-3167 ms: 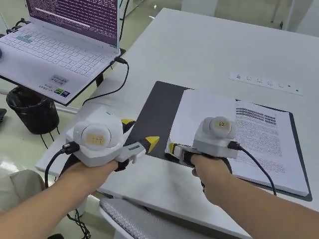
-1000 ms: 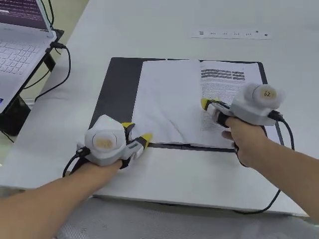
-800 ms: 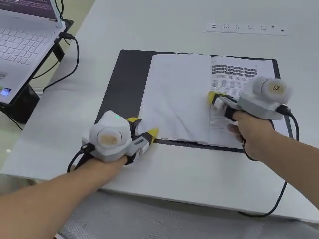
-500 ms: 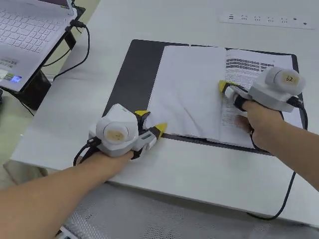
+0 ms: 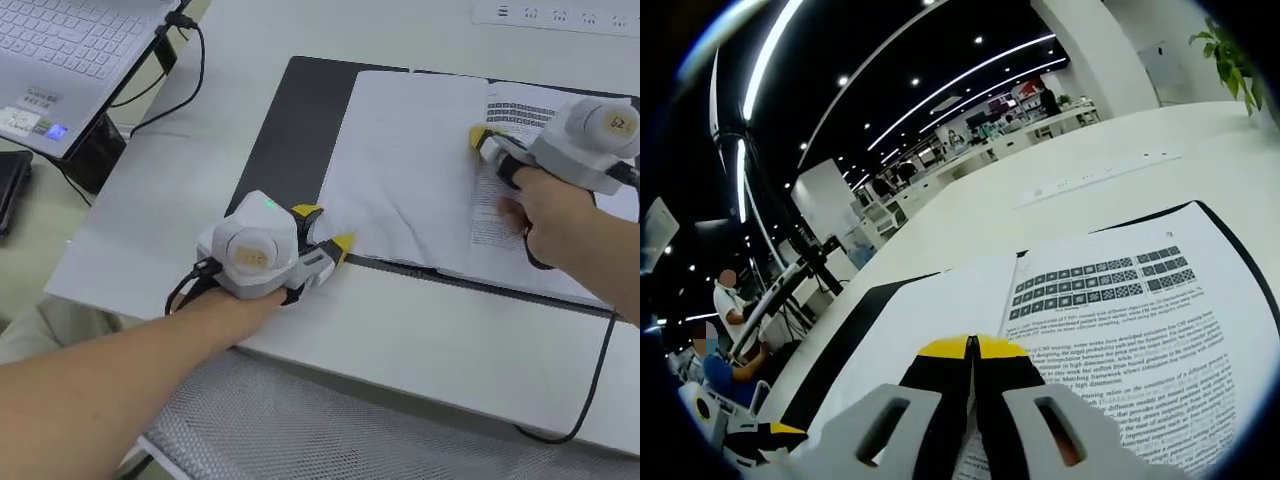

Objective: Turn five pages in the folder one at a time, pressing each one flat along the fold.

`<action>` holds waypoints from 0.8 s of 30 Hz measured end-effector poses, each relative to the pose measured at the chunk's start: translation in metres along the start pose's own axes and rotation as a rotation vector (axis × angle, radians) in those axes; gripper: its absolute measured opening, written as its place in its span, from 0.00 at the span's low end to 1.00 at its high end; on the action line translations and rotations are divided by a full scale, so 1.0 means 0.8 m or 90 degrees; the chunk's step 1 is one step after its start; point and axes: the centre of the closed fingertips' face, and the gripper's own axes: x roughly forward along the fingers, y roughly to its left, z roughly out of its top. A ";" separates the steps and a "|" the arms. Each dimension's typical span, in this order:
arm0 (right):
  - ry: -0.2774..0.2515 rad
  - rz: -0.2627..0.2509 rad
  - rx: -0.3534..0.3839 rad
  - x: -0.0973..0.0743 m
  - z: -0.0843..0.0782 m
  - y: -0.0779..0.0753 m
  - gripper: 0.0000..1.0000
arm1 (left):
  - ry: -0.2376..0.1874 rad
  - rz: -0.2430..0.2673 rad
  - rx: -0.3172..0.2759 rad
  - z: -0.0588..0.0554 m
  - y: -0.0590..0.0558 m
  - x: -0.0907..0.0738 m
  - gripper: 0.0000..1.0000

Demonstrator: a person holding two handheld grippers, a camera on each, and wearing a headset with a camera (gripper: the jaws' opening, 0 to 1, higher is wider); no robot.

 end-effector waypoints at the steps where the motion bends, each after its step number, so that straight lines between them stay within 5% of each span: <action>1: -0.002 -0.002 0.004 0.008 0.003 -0.006 0.00 | 0.000 0.000 0.000 0.000 0.000 0.000 0.31; 24: -0.002 -0.055 -0.026 0.107 0.049 -0.066 0.00 | -0.009 0.001 -0.006 0.000 0.001 0.000 0.31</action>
